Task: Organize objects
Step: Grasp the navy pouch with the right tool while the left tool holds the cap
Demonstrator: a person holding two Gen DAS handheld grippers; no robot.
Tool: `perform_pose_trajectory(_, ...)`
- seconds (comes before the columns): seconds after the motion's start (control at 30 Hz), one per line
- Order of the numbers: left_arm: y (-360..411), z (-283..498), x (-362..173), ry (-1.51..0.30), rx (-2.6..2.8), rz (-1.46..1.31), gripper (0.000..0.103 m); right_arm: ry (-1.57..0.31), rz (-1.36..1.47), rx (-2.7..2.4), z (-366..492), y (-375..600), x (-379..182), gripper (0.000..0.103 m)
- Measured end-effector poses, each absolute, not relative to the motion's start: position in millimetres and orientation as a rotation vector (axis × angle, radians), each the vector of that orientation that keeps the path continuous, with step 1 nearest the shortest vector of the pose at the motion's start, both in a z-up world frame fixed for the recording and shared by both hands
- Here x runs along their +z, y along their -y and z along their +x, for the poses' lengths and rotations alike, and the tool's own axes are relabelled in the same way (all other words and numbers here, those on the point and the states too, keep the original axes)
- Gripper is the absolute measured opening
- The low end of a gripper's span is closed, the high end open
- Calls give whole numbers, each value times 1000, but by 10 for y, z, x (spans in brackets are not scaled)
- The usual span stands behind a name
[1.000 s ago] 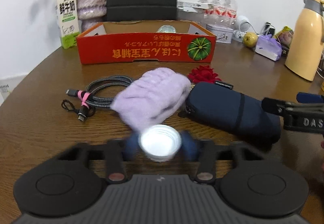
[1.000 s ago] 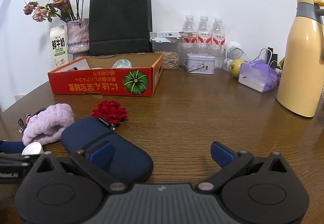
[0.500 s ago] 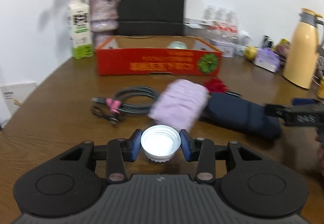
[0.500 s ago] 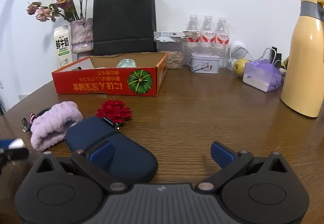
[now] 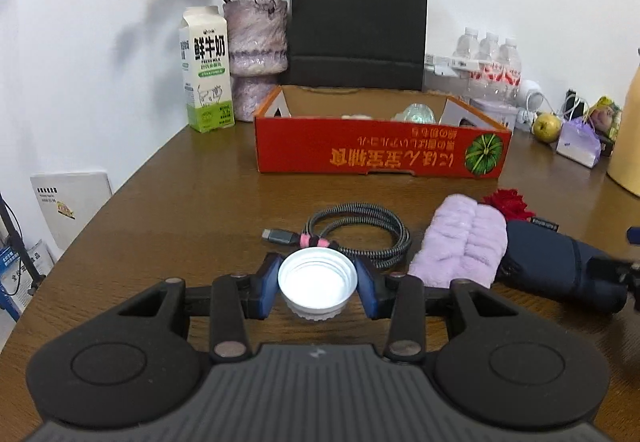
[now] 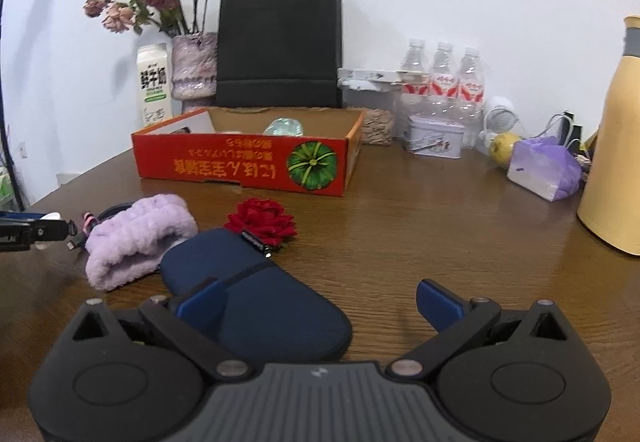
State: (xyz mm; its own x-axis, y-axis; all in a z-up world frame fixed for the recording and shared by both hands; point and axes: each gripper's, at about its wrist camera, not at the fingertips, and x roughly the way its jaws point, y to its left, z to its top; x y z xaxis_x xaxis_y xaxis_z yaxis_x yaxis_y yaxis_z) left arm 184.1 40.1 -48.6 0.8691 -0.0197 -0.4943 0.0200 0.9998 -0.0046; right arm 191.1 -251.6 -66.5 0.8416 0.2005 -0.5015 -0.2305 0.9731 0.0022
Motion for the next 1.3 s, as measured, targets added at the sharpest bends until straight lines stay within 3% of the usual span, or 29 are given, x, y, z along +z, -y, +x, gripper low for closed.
perform_pose_trajectory(0.47, -426, 1827, -524, -527, -48, -20, 41, -677, -157, 482, 2414, 2293, -804, 103)
perform_pose_trajectory(0.83, -444, 1832, -536, -538, -43, -31, 41, -686, -150, 502, 2479, 2238, -805, 102)
perform_pose_trajectory(0.87, -450, 1826, -534, -537, -42, -32, 41, -683, -147, 503, 2460, 2247, -797, 100)
perform_pose_trajectory(0.93, -459, 1821, -533, -535, -41, -37, 41, -665, -139, 516, 2410, 2236, -789, 83)
perform_pose_trajectory(1.03, -474, 1819, -528, -532, -37, -42, 41, -651, -126, 513, 2326, 2190, -771, 74)
perform_pose_trajectory(1.3, -514, 1788, -503, -515, -26, -57, 41, -601, -84, 410, 2083, 2132, -720, 66)
